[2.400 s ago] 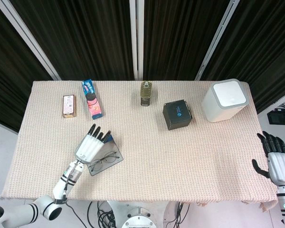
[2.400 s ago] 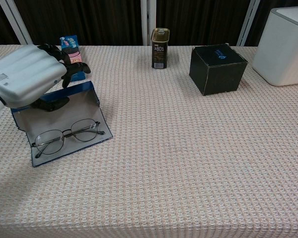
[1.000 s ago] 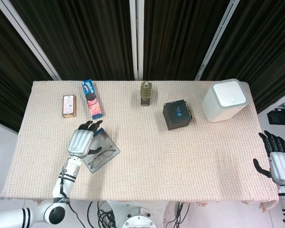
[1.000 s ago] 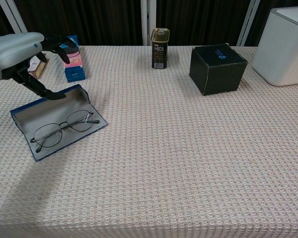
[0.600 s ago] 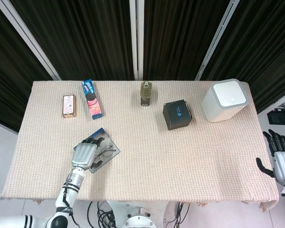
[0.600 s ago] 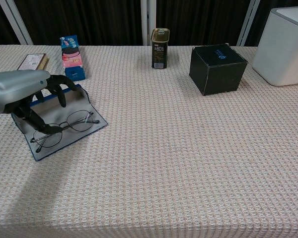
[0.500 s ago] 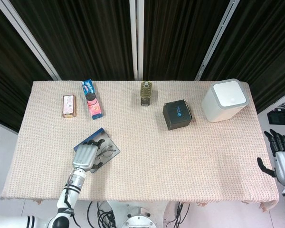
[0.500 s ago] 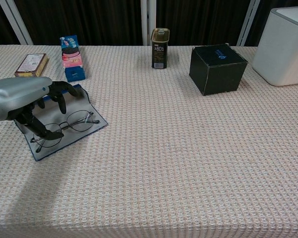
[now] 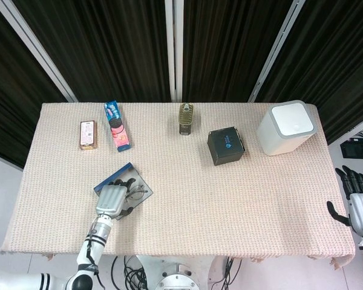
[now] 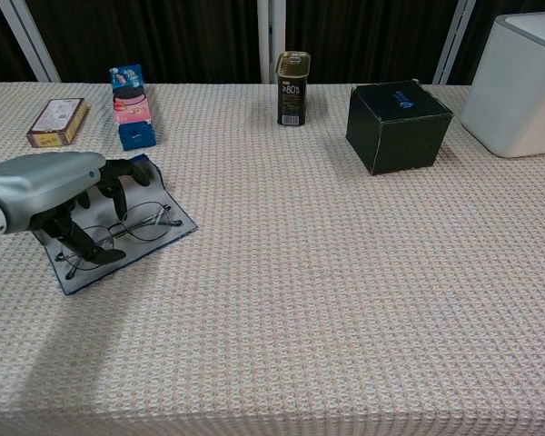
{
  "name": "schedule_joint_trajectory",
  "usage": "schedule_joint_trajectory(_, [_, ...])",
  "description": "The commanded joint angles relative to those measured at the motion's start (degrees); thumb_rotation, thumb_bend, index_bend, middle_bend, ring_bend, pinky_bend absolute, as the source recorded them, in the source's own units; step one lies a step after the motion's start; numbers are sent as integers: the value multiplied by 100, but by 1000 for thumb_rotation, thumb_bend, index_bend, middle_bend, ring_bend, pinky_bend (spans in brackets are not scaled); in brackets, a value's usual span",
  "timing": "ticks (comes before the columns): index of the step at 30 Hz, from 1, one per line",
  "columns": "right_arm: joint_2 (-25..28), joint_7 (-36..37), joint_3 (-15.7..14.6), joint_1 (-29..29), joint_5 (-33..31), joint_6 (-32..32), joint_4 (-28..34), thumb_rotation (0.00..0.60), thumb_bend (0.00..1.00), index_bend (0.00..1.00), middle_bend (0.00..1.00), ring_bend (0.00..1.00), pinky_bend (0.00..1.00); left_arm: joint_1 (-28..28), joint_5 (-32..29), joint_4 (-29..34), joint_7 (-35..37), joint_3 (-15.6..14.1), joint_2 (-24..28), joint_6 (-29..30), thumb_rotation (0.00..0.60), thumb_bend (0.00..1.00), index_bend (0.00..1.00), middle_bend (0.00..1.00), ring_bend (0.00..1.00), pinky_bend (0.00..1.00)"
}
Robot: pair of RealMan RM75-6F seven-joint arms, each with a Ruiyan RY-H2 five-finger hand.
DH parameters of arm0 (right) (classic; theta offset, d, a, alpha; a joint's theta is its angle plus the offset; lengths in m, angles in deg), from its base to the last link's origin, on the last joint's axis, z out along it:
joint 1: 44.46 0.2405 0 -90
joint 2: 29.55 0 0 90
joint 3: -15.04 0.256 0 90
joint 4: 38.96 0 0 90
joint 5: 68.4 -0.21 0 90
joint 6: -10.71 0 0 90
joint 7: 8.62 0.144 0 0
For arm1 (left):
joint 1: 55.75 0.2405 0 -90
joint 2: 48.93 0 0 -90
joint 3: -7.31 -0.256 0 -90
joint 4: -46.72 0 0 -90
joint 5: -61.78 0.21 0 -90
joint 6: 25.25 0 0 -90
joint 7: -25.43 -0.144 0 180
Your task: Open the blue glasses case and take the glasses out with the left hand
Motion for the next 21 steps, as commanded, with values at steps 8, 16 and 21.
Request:
schedule_joint_trajectory(8, [-1, 10, -8, -1, 0, -18, -14, 600, 324, 0, 0, 0, 0, -28, 95, -157, 69, -87, -117, -28, 600, 224, 201, 410, 256, 335])
schedule_joint_trajectory(16, [-2, -15, -15, 2, 7, -27, -3, 600, 324, 0, 0, 0, 0, -11, 416, -360, 201, -235, -193, -49, 600, 246, 229, 474, 322, 359])
schedule_joint_trajectory(21, [5, -41, -17, 6, 0, -44, 12, 600, 324, 0, 0, 0, 0, 6, 441, -427, 219, -287, -199, -99, 600, 266, 248, 535, 383, 380])
